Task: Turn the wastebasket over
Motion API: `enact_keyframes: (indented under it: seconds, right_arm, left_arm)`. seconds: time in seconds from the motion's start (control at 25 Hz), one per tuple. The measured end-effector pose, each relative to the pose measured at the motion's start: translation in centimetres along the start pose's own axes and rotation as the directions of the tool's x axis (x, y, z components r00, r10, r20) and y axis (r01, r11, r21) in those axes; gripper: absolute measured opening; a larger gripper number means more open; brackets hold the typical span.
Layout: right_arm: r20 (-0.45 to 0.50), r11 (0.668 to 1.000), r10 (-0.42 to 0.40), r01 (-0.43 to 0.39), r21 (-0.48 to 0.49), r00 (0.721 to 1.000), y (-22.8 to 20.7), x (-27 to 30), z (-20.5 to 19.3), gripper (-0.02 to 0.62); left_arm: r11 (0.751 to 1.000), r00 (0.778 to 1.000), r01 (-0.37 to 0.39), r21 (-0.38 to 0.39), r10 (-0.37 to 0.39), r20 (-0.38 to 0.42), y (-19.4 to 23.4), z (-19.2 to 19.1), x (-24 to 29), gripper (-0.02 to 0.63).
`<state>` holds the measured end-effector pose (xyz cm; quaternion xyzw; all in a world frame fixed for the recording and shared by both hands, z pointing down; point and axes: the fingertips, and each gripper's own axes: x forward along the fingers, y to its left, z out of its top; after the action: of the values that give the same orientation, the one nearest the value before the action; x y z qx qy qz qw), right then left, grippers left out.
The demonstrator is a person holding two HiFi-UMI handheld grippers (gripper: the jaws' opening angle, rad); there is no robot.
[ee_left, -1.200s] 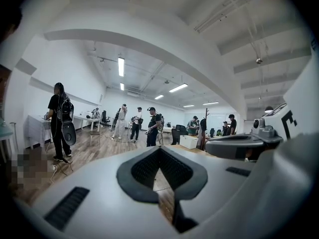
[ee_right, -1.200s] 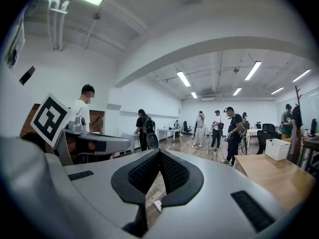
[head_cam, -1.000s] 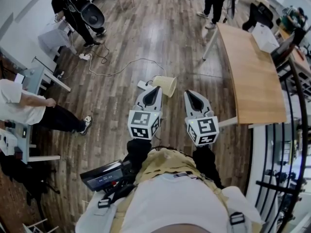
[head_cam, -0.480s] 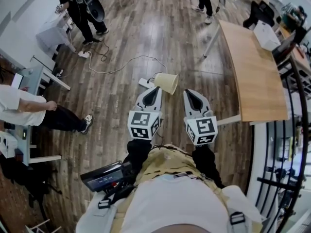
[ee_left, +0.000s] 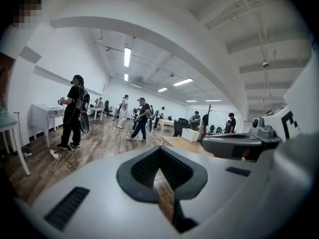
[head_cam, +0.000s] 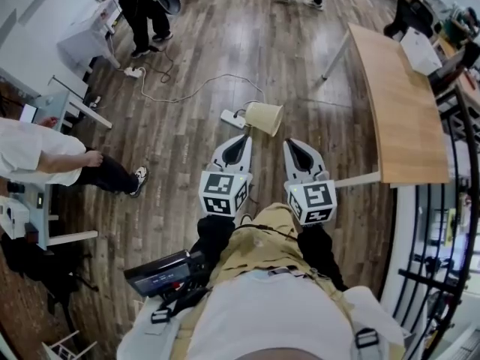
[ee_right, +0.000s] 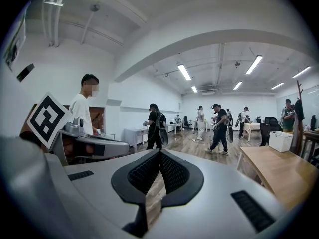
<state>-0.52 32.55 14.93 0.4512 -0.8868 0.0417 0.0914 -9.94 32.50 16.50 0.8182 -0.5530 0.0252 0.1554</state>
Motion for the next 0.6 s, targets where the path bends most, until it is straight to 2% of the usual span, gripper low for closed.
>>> enact_keyframes:
  seconds: [0.28, 0.6]
  right_arm:
    - [-0.016, 0.999, 0.04, -0.04, 0.01, 0.999, 0.9, 2.3, -0.4, 0.02]
    - [-0.024, 0.997, 0.076, -0.075, 0.034, 0.997, -2.9, 7.6, -0.8, 0.02]
  left_arm:
    - [0.999, 0.999, -0.049, -0.021, 0.049, -0.022, 2.7, -0.5, 0.2, 0.002]
    - [0.996, 0.995, -0.09, -0.017, 0.089, -0.046, 4.9, 0.0, 5.3, 0.002]
